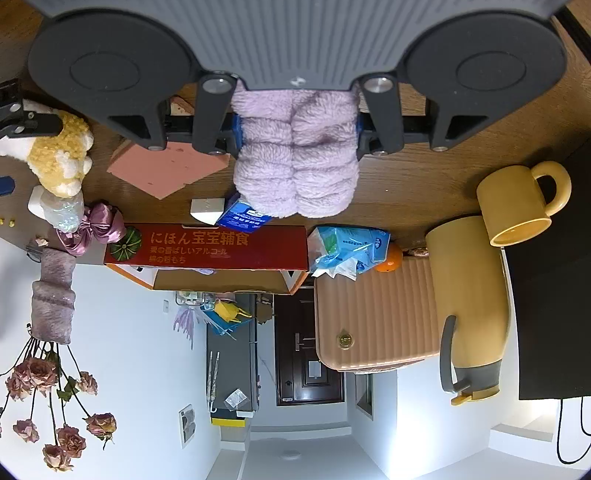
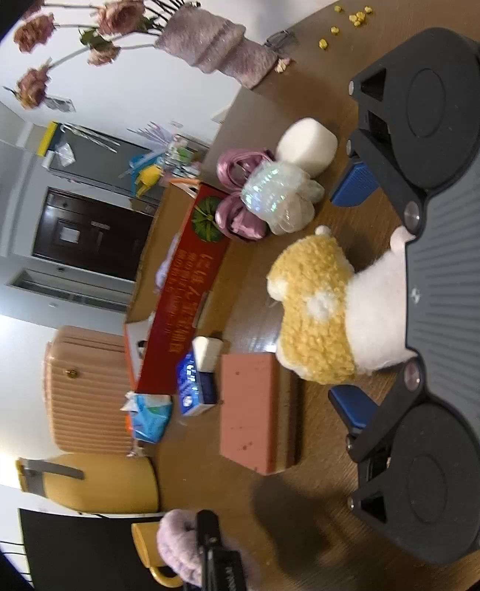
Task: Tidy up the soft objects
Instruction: 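Close the right gripper on the yellow-and-white sheep plush while the left gripper holds the sock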
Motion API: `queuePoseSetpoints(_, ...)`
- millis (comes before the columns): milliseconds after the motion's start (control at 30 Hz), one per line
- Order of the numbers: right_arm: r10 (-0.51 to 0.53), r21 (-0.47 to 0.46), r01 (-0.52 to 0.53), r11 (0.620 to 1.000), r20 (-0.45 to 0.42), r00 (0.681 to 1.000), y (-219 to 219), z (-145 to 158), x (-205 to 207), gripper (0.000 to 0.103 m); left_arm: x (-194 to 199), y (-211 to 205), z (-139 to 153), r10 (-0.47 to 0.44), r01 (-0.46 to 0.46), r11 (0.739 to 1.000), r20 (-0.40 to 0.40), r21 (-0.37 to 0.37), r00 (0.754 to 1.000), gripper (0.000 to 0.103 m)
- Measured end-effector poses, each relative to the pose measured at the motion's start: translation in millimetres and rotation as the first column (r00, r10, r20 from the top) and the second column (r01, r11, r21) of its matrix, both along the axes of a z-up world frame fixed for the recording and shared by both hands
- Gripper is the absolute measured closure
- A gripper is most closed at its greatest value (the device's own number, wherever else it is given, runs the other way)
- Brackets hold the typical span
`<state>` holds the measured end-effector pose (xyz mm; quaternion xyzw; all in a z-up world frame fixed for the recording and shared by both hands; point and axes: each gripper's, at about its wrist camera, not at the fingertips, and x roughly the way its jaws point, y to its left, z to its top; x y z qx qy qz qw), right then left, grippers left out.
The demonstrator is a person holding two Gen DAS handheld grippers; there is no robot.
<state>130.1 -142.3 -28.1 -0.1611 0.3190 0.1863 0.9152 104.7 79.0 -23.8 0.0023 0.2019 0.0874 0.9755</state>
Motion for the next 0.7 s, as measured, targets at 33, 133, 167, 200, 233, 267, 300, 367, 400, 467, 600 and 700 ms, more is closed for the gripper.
queuePoseSetpoints(33, 0.003, -0.002, -0.003, 1.0, -0.014, 1.0, 1.2, -1.8, 2.7, 0.0, 0.3, 0.6, 0.0, 0.0, 0.0, 1.0, -0.001, -0.003, 1.0, 0.053)
queuePoseSetpoints(133, 0.009, -0.002, -0.009, 1.0, -0.044, 0.999, 3.6, -7.2, 9.5, 0.0, 0.1, 1.5, -0.5, 0.0, 0.0, 1.0, -0.003, -0.005, 1.0, 0.053)
queuePoseSetpoints(167, 0.009, 0.001, -0.009, 1.0, -0.05, 0.999, 4.0, -8.8, 11.4, 0.0, 0.2, 1.3, -0.7, -0.002, 0.002, 1.0, -0.003, -0.005, 1.0, 0.053)
queuePoseSetpoints(200, 0.007, 0.004, -0.007, 1.0, -0.054, 0.999, 4.4, -10.2, 13.6, 0.0, 0.3, 1.4, -1.0, -0.004, 0.003, 1.0, -0.005, -0.005, 1.0, 0.053)
queuePoseSetpoints(233, 0.005, 0.011, -0.005, 1.0, -0.059, 0.998, 4.0, -11.4, 15.3, 0.0, 0.3, 1.4, -1.3, -0.005, 0.005, 1.0, -0.006, -0.006, 1.0, 0.053)
queuePoseSetpoints(267, 0.004, 0.022, -0.002, 1.0, -0.064, 0.998, 3.1, -12.6, 16.8, 0.0, 0.4, 1.3, -1.6, -0.006, 0.006, 1.0, -0.007, -0.006, 1.0, 0.053)
queuePoseSetpoints(300, 0.002, 0.033, 0.0, 0.999, -0.069, 0.998, 2.2, -13.7, 18.3, 0.0, 0.1, 1.3, -2.1, -0.006, 0.006, 1.0, -0.008, -0.007, 1.0, 0.053)
queuePoseSetpoints(367, -0.002, 0.054, 0.006, 0.999, -0.075, 0.997, 0.6, -16.0, 19.8, 0.0, 0.3, 1.3, -2.5, -0.007, 0.007, 1.0, -0.011, -0.008, 1.0, 0.053)
queuePoseSetpoints(400, -0.004, 0.063, 0.009, 0.998, -0.079, 0.997, -0.1, -17.2, 20.8, 0.0, 0.6, 1.6, -2.9, -0.008, 0.008, 1.0, -0.012, -0.008, 1.0, 0.053)
queuePoseSetpoints(467, -0.007, 0.078, 0.014, 0.997, -0.086, 0.996, -1.4, -19.4, 22.3, 0.0, 0.6, 1.3, -3.4, -0.01, 0.01, 1.0, -0.013, -0.006, 1.0, 0.053)
queuePoseSetpoints(600, -0.014, 0.092, 0.023, 0.996, -0.099, 0.995, -3.7, -24.0, 24.9, 0.001, 0.8, 1.3, -3.4, -0.011, 0.011, 1.0, -0.014, -0.007, 1.0, 0.053)
queuePoseSetpoints(700, -0.017, 0.103, 0.028, 0.994, -0.1, 0.995, -5.9, -24.7, 24.9, 0.002, 0.9, 1.3, -3.3, -0.011, 0.011, 1.0, -0.014, -0.006, 1.0, 0.053)
